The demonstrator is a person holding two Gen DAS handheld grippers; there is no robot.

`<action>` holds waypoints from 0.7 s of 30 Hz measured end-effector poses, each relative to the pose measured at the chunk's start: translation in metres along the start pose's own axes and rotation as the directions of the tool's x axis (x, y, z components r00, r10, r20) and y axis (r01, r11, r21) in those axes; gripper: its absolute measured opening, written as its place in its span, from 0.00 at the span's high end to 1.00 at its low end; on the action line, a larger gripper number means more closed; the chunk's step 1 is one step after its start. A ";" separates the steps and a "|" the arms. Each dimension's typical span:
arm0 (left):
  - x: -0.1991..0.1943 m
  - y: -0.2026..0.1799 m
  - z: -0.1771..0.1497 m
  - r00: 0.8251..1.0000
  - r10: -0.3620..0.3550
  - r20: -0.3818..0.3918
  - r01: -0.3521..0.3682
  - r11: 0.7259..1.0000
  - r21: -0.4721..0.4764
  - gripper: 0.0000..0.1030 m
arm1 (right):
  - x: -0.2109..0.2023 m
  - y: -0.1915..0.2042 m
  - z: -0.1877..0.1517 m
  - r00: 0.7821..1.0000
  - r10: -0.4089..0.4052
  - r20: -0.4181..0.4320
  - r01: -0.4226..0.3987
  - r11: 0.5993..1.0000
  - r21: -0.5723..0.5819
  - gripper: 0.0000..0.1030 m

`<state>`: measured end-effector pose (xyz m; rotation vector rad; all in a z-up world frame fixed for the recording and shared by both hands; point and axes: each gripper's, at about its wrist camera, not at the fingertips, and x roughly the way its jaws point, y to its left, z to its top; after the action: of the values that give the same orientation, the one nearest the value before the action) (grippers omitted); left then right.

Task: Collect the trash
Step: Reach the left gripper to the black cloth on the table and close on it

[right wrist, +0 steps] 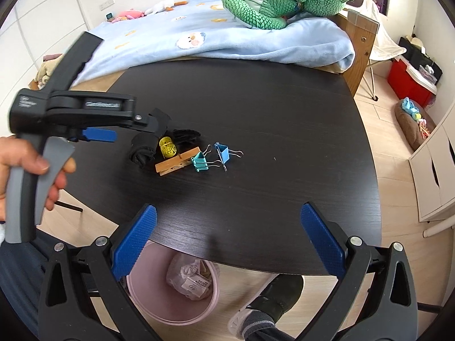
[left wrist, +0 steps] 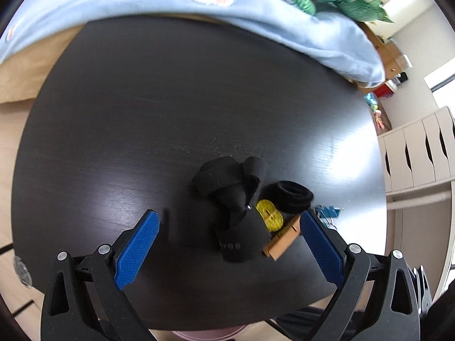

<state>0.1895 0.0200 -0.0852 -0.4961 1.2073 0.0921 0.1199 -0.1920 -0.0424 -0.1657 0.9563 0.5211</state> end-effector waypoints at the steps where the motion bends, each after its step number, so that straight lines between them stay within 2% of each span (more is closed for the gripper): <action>1: 0.003 0.000 0.001 1.000 0.010 -0.003 -0.010 1.000 -0.003 0.08 | 0.000 0.000 0.000 1.000 0.001 0.000 -0.001 1.000 0.000 0.03; 7: 0.016 0.003 0.007 0.997 0.075 -0.018 -0.076 0.997 -0.021 0.08 | 0.002 0.000 -0.001 1.000 0.017 -0.004 -0.017 1.000 0.007 0.03; 11: 0.018 0.004 0.010 0.995 0.098 -0.012 -0.098 0.995 -0.012 0.17 | 0.003 -0.003 0.000 1.000 0.030 -0.006 -0.030 0.999 0.021 0.03; 13: 0.017 0.004 0.010 0.994 0.108 -0.009 -0.108 0.994 -0.006 0.22 | 0.003 -0.002 0.001 1.000 0.030 -0.007 -0.030 0.999 0.022 0.03; 16: 0.016 0.001 0.009 0.992 0.122 -0.010 -0.122 0.992 0.023 0.34 | 0.004 -0.001 0.000 1.000 0.030 -0.010 -0.029 0.999 0.017 0.03; 18: 0.018 -0.005 0.011 0.991 0.134 -0.010 -0.133 0.990 0.041 0.45 | 0.005 0.001 0.000 1.000 0.029 -0.012 -0.029 1.000 0.013 0.03; 21: 0.019 -0.011 0.011 0.989 0.148 -0.011 -0.147 0.987 0.070 0.56 | 0.006 0.002 -0.001 0.999 0.029 -0.014 -0.029 1.000 0.012 0.03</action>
<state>0.2093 0.0113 -0.0961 -0.3479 1.2581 0.1725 0.1214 -0.1889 -0.0471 -0.1455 0.9768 0.5415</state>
